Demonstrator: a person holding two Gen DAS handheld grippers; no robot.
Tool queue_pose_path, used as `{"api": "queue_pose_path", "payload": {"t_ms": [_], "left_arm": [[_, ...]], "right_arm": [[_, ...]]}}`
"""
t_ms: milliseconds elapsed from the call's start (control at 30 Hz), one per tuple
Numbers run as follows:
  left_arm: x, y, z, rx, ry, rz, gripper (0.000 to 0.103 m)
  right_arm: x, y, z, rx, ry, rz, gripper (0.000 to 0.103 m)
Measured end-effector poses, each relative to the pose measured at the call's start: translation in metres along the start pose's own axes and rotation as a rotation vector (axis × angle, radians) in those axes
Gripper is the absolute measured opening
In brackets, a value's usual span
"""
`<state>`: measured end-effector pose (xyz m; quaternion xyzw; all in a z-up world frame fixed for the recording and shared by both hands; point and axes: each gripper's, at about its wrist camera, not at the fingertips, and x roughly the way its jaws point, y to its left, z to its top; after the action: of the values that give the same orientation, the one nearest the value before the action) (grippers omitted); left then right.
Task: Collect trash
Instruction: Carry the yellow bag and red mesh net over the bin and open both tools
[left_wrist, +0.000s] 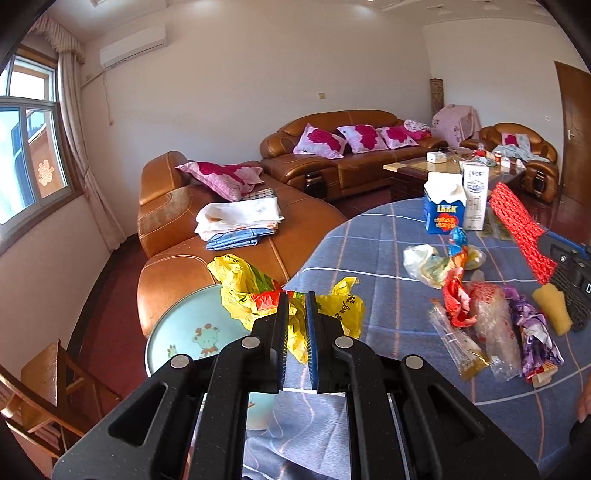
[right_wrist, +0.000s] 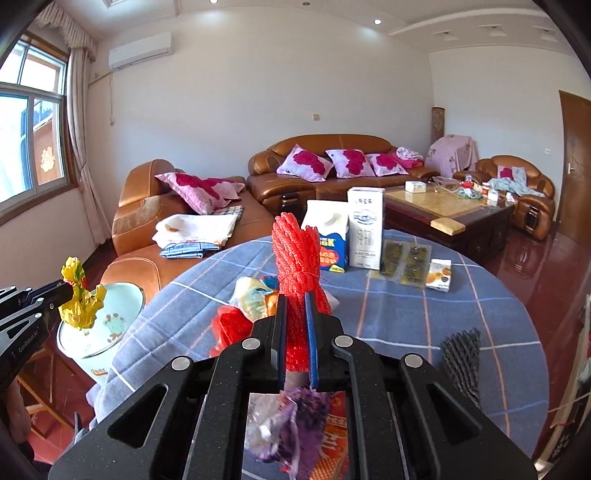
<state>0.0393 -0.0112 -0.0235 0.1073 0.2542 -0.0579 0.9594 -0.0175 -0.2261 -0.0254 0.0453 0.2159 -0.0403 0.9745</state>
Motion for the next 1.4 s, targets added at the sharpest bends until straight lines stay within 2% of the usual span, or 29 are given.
{"api": "queue_pose_path", "payload": {"t_ms": [433,967,1100,1300,1400], "left_arm": [[0.011,0.055,0.011,-0.081,-0.002,0.130,0.009],[0.039,0.106,0.009,-0.104,0.030,0.339,0.009],[0.046,0.111,0.008,-0.102,0.049,0.356,0.009],[0.045,0.117,0.006,-0.082,0.034,0.403,0.009],[0.045,0.120,0.006,-0.084,0.033,0.398,0.009]], "right_arm": [[0.061,0.081,0.030,-0.093,0.015,0.185,0.010],[0.124,0.160,0.026,-0.208,0.070,0.364,0.010],[0.132,0.172,0.026,-0.239,0.077,0.390,0.010],[0.140,0.183,0.021,-0.273,0.088,0.428,0.010],[0.139,0.187,0.020,-0.296,0.083,0.453,0.010]]}}
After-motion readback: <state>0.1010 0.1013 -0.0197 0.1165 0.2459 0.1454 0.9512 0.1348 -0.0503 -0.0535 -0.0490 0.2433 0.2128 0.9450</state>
